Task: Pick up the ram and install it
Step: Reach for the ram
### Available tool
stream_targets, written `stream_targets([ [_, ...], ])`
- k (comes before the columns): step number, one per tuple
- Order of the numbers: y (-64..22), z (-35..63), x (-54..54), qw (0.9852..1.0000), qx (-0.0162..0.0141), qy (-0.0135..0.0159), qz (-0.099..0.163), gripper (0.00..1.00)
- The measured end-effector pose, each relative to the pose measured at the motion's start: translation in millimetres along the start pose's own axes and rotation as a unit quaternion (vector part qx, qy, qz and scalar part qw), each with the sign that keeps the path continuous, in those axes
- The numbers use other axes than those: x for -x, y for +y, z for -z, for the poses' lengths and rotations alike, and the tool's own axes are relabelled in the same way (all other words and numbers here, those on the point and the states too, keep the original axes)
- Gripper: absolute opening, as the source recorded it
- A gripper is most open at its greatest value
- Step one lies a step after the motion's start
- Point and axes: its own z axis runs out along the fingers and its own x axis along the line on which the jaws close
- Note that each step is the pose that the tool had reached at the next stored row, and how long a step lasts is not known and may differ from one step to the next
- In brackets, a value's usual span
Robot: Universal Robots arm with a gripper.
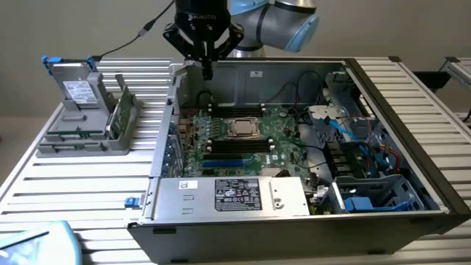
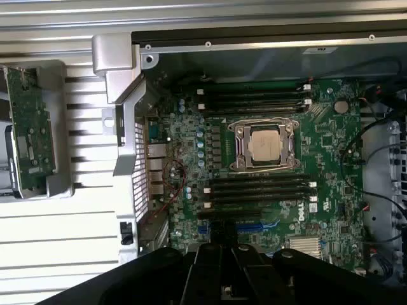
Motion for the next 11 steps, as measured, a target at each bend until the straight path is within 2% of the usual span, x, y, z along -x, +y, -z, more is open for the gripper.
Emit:
stream_targets([
  [11, 0.0, 0.1, -0.9, 1.0, -0.0001, 0.0, 0.0, 0.11],
])
